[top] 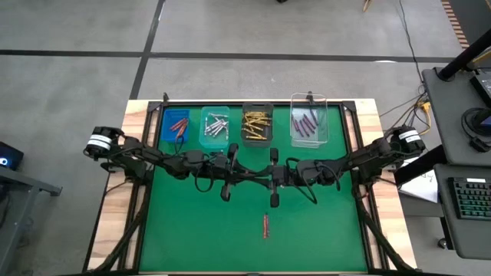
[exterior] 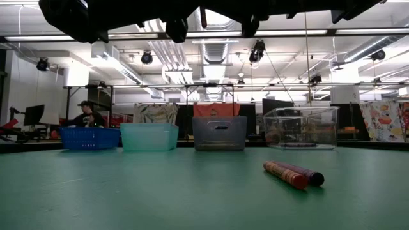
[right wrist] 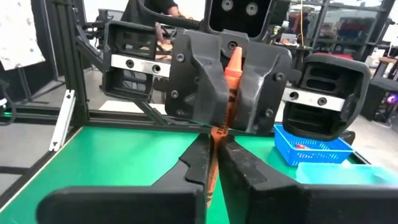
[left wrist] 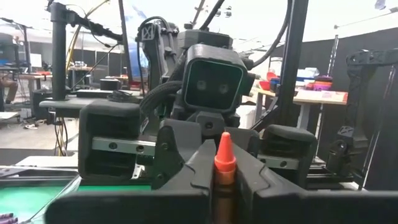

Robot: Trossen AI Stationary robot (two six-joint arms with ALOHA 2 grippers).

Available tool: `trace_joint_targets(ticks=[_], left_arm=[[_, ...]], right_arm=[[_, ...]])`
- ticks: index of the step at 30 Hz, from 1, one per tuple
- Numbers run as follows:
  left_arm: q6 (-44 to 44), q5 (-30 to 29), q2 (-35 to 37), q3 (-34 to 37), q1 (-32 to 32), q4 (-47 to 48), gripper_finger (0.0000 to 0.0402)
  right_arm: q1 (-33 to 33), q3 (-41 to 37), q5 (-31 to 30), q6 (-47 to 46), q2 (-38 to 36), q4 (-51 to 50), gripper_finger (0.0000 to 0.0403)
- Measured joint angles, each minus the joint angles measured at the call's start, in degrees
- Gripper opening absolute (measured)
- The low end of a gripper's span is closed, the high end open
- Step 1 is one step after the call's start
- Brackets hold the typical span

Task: Sort crayons
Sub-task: Put the red crayon into the blue bin

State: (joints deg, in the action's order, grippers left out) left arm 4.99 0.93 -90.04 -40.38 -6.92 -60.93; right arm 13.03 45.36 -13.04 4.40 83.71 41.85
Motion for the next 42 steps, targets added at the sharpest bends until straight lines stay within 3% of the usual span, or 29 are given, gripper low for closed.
trace_joint_targets(ticks=[8,12,19,24,27,30,36,42], left_arm=[[-0.6,-0.1,2.0,0.3,0.4,2.6,0.0005],[-1.0,-1.4,6.3,0.4,1.7,11.1,0.0003],[-2.9,-8.7,16.2,0.4,5.0,29.3,0.0001],[-3.2,-21.3,23.3,-0.1,8.7,45.5,0.0001],[-1.8,-32.9,26.2,-0.1,11.9,56.2,0.0001],[2.4,-39.8,27.8,-0.1,16.8,66.3,0.0001],[10.6,-37.1,27.6,-0.1,30.4,79.6,0.0],[10.6,-35.4,24.8,0.0,40.0,82.4,0.0]], right_arm=[[-0.1,1.6,-0.5,-3.5,-2.5,-5.7,0.0068],[0.0,4.1,-3.5,-4.5,-4.5,-13.9,0.0091],[-0.1,9.7,-10.5,-8.4,-5.5,-29.8,0.0107],[-0.1,12.5,-15.2,-13.2,-5.1,-39.4,0.0099],[-0.1,12.8,-16.0,-14.0,-4.9,-40.7,0.0093],[-0.1,12.7,-16.0,-14.0,-4.9,-40.7,0.0086],[-0.1,12.7,-16.1,-13.9,-4.9,-40.3,0.0077],[-0.1,12.7,-16.1,-13.9,-4.8,-40.3,0.0076]])
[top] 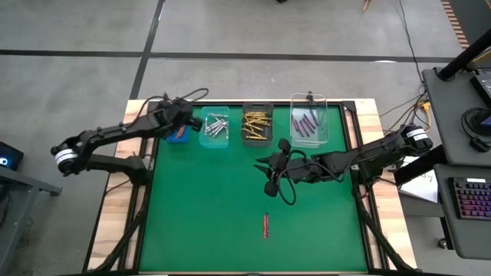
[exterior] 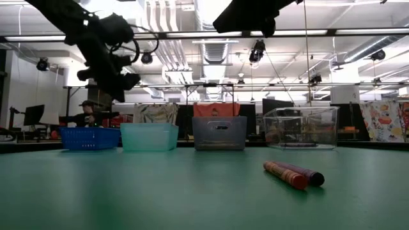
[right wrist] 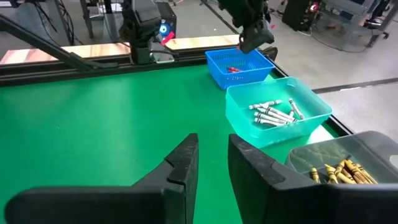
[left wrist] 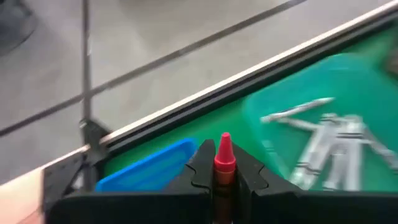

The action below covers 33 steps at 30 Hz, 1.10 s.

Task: Sort crayons
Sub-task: Put the red crayon into the blue bin, then put the violet crayon into the transparent bin

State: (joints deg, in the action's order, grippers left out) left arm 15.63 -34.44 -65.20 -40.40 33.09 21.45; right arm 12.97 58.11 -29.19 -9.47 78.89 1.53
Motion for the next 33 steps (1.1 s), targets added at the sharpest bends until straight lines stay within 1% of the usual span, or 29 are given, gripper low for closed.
trace_joint_targets(ticks=[6,10,17,21,27,33], left_arm=[[-1.0,0.0,-3.6,0.0,6.8,0.4,0.0],[-1.1,0.0,-7.2,0.0,9.6,0.6,0.0],[-0.6,-0.1,-12.8,0.0,10.3,0.6,0.0003],[0.1,-2.7,-14.4,0.0,10.3,0.6,0.0017],[0.3,-3.5,-14.7,0.0,10.3,1.0,0.0036],[0.1,-3.5,-13.2,0.0,9.9,1.0,0.0044]], right_arm=[[0.0,-0.1,0.0,0.0,0.0,0.0,0.0084],[0.0,-0.1,0.0,0.1,0.0,0.0,0.0084],[0.0,-0.2,0.0,0.2,0.0,-0.5,0.0075],[-0.1,-0.2,0.0,0.2,0.0,-0.7,0.0078],[-0.3,-0.2,-0.8,0.1,0.0,-0.9,0.0088],[-0.3,-0.2,-0.8,-0.5,0.0,-1.1,0.009]])
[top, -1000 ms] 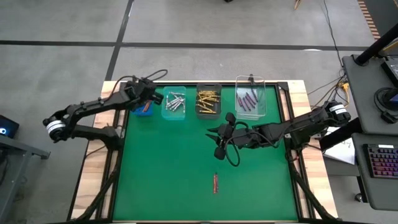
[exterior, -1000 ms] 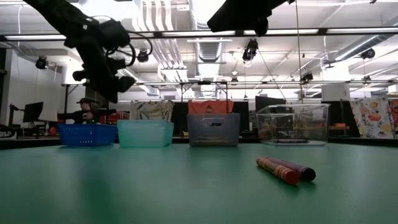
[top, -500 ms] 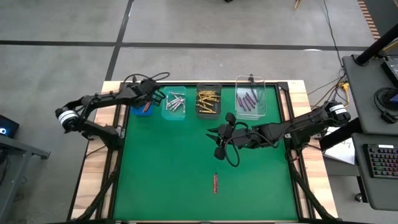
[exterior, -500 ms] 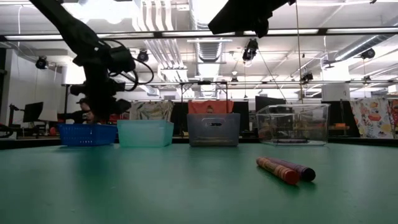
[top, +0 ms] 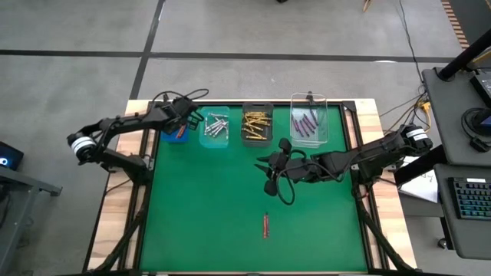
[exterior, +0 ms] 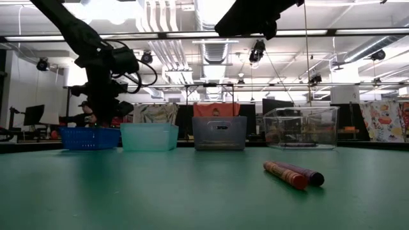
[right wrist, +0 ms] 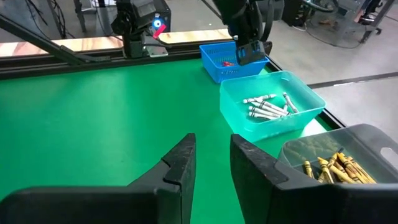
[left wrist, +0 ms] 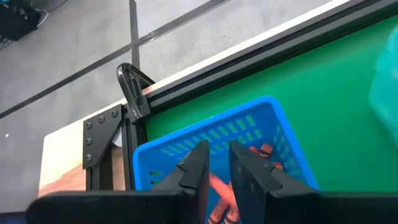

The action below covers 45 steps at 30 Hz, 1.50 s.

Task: Sort crayons
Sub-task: Put the violet crayon into the transparent bin

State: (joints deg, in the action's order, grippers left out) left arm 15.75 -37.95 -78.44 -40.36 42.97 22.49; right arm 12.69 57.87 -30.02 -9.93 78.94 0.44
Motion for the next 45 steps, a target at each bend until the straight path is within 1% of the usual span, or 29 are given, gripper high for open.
trace_joint_targets(ticks=[6,11,14,18,20,26,31,33,37,40,45], left_arm=[[0.4,0.1,1.8,0.0,-0.4,2.3,0.0045],[1.3,1.9,4.0,0.0,-0.7,4.1,0.0056],[0.8,3.7,6.0,0.0,-2.0,4.1,0.0063],[-0.6,8.7,9.0,0.0,-5.3,3.9,0.0066],[-0.4,10.4,10.4,0.0,-7.8,3.0,0.0066],[-0.2,10.5,13.9,0.0,-18.6,0.5,0.0066],[-0.2,10.4,15.4,0.0,-30.5,-5.0,0.0066],[-1.4,9.0,15.8,0.0,-35.1,-6.8,0.0066],[-3.3,4.6,16.5,0.0,-43.0,-8.7,0.0066],[-3.3,1.2,17.1,0.0,-47.1,-9.0,0.0066],[-3.2,-0.4,17.8,0.0,-51.2,-9.4,0.0066]], right_arm=[[0.0,0.0,0.0,-1.0,0.0,-0.7,0.0081],[0.0,0.0,0.0,-1.6,0.0,-0.7,0.0077],[0.0,0.0,0.0,-2.5,0.0,-0.7,0.0081],[0.0,0.0,0.5,-4.8,0.0,-0.7,0.0084],[-0.1,0.6,2.6,-7.3,0.0,-2.0,0.0083],[-0.5,3.5,16.7,-12.8,1.0,-5.6,0.0073],[-0.3,6.4,22.8,-19.7,4.4,-9.9,0.0074],[-0.2,8.4,24.9,-22.1,6.9,-11.5,0.0075],[-0.2,13.4,31.5,-26.1,12.7,-16.9,0.007],[0.6,17.7,33.0,-29.5,16.9,-24.0,0.0066],[3.3,23.9,33.1,-36.8,24.2,-36.2,0.0063]])
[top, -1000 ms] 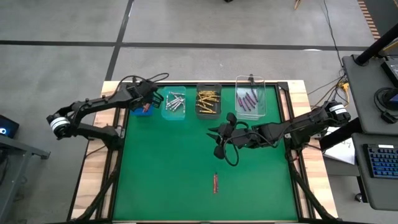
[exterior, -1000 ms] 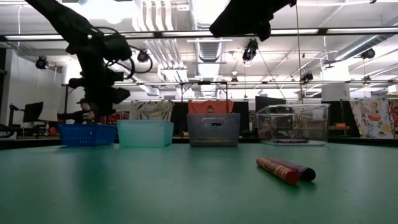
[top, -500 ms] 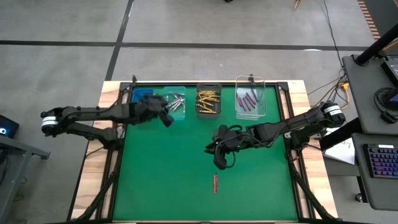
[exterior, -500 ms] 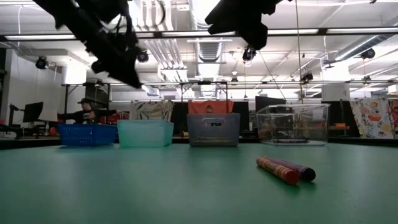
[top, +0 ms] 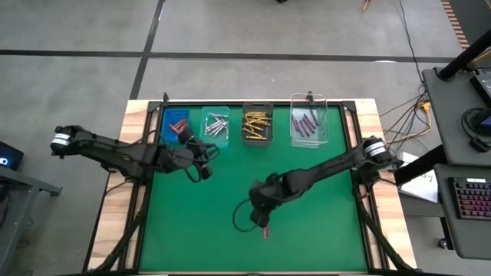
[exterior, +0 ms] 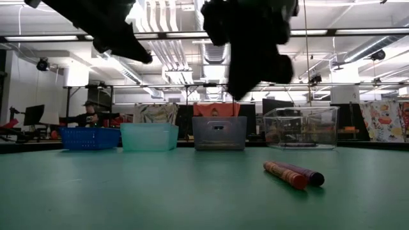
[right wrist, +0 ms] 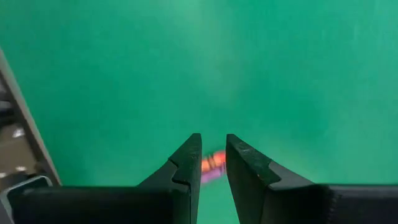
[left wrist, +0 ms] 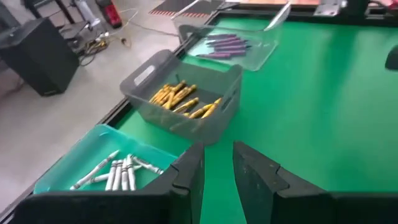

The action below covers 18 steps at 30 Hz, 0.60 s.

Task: Sort crayons
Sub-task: Put the violet crayon into the transparent bin

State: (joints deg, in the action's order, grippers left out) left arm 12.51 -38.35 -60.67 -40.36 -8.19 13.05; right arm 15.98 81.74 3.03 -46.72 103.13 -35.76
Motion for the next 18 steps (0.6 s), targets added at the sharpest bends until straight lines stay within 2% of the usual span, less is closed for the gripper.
trace_joint_targets(ticks=[3,10,18], left_arm=[[0.1,0.0,0.0,0.0,-1.1,-0.1,0.0066],[0.5,-0.1,-0.8,0.0,-1.3,-0.3,0.0066],[0.1,-0.2,-0.8,0.0,-1.3,-0.8,0.0066]], right_arm=[[1.9,2.4,0.0,-6.3,3.4,-4.2,0.0063],[6.1,3.5,-0.1,-19.0,7.5,-4.9,0.0053],[7.7,3.5,-4.3,-26.9,8.3,-6.5,0.0052]])
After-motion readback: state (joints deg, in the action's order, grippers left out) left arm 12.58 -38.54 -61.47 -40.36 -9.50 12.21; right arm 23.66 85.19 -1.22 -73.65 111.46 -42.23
